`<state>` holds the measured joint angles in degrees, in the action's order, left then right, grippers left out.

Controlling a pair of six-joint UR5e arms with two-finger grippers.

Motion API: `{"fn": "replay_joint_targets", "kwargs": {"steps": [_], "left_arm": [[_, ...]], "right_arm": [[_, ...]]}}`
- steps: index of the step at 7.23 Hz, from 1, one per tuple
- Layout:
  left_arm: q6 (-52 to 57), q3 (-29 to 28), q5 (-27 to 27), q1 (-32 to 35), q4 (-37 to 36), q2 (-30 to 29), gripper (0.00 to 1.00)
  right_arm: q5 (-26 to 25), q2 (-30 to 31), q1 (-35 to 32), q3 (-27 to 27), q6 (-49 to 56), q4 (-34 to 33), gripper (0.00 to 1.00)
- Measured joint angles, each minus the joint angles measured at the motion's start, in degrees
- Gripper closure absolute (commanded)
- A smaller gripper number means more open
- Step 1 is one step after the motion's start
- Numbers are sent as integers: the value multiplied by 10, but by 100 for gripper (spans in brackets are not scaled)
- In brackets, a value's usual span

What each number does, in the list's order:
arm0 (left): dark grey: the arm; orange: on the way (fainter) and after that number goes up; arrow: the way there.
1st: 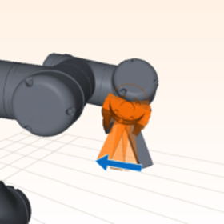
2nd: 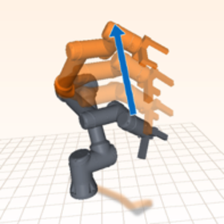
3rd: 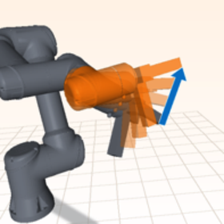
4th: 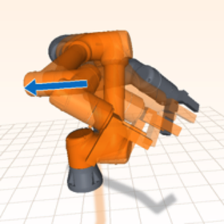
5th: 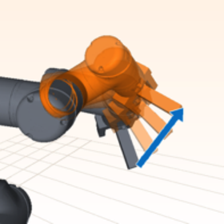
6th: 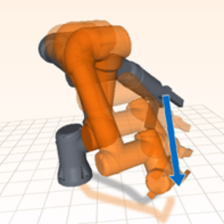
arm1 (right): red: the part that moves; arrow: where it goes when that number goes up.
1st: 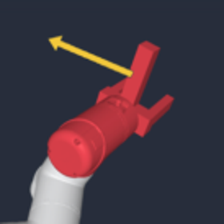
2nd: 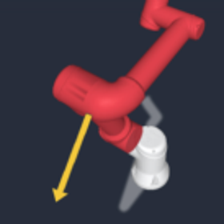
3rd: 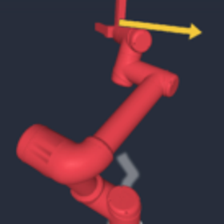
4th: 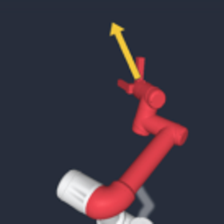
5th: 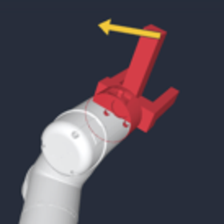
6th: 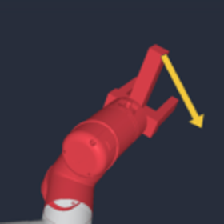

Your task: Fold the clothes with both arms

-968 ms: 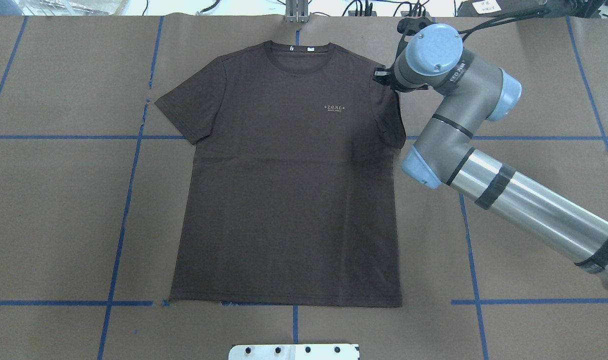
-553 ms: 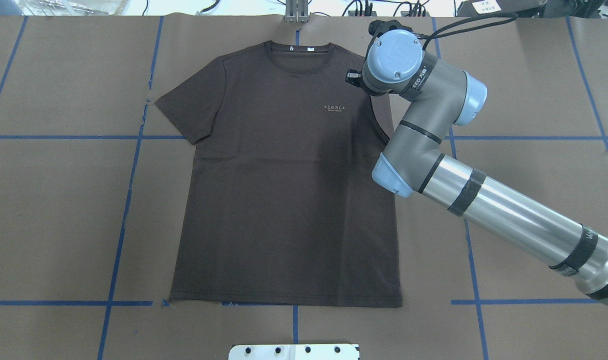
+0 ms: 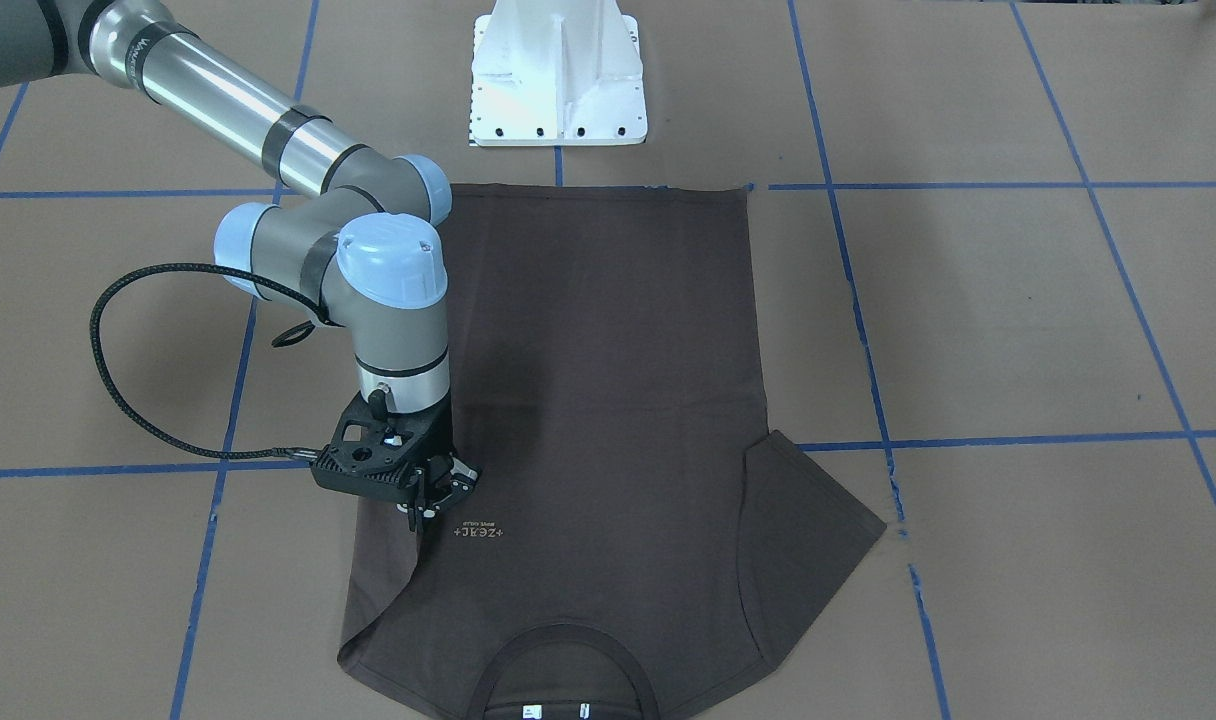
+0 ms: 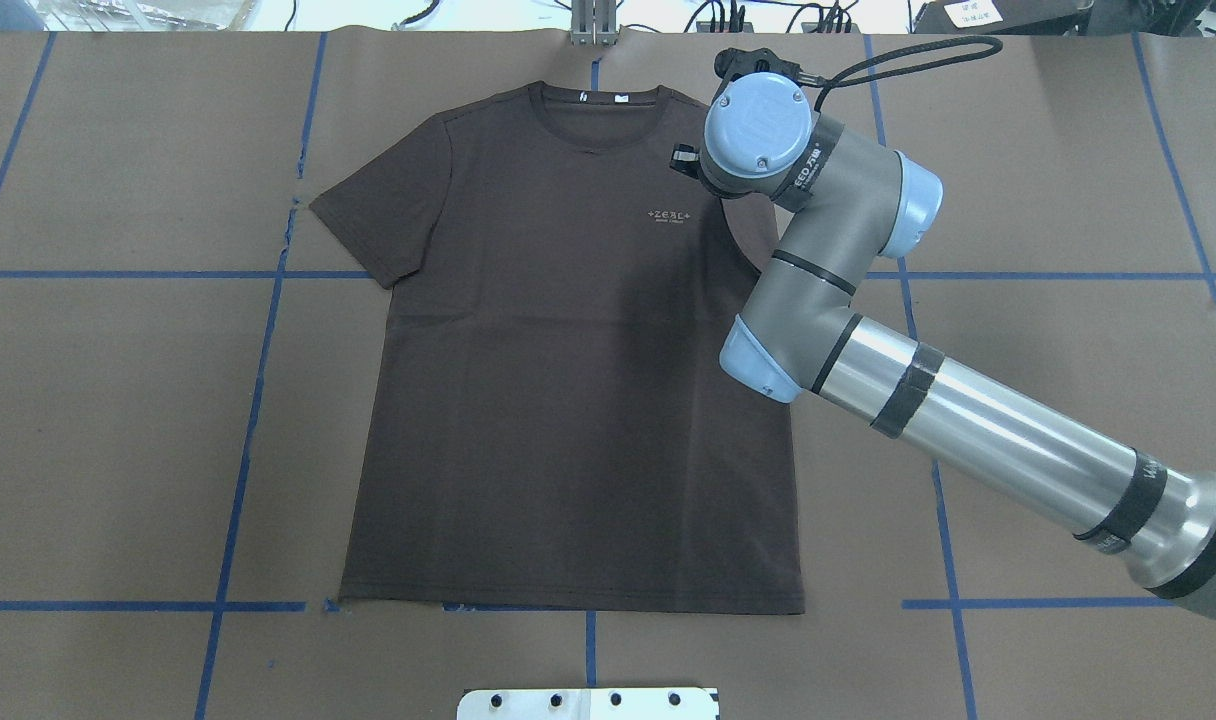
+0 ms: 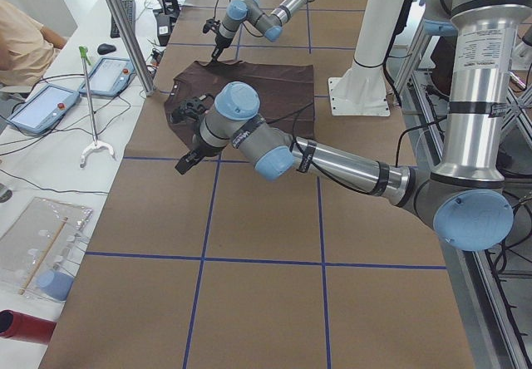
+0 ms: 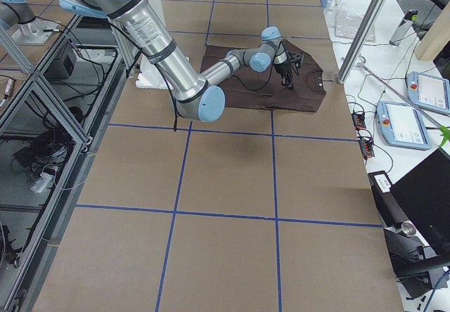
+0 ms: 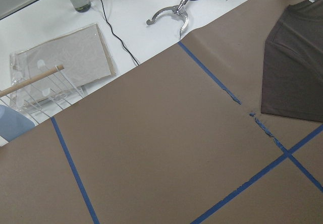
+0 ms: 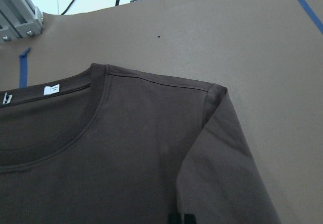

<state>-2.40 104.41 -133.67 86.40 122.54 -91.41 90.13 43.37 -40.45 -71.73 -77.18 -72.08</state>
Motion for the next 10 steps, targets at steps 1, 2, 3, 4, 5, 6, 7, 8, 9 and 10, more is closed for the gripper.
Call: {"fn": "replay_joint_targets", "kwargs": {"steps": [1, 2, 3, 4, 5, 6, 7, 8, 9, 10], "left_arm": [[0, -1, 0, 0, 0, 0, 0], [0, -4, 0, -1, -1, -3, 0], [-3, -6, 1, -7, -1, -11, 0], [-13, -8, 2, -25, 6, -20, 0], [-48, -15, 4, -62, 19, -35, 0], [-120, -30, 13, -114, 28, -65, 0], [-207, -51, 43, -165, 32, -101, 13], [-293, -78, 90, -214, 35, -139, 30], [-366, -116, 129, -255, 37, -179, 38], [-425, -160, 167, -286, 43, -216, 42]], "right_arm": [[1, -5, -1, 4, 2, -1, 0], [10, -11, -7, 5, 13, -6, 0], [41, -15, -26, 2, 42, -20, 0], [85, -15, -55, -7, 84, -40, 0], [132, -3, -90, -23, 139, -53, 0], [182, 26, -129, -50, 204, -59, 0], [232, 66, -172, -81, 271, -60, 0], [281, 108, -215, -104, 342, -57, 0], [320, 147, -251, -119, 409, -55, 0], [347, 183, -282, -133, 463, -54, 0]]}}
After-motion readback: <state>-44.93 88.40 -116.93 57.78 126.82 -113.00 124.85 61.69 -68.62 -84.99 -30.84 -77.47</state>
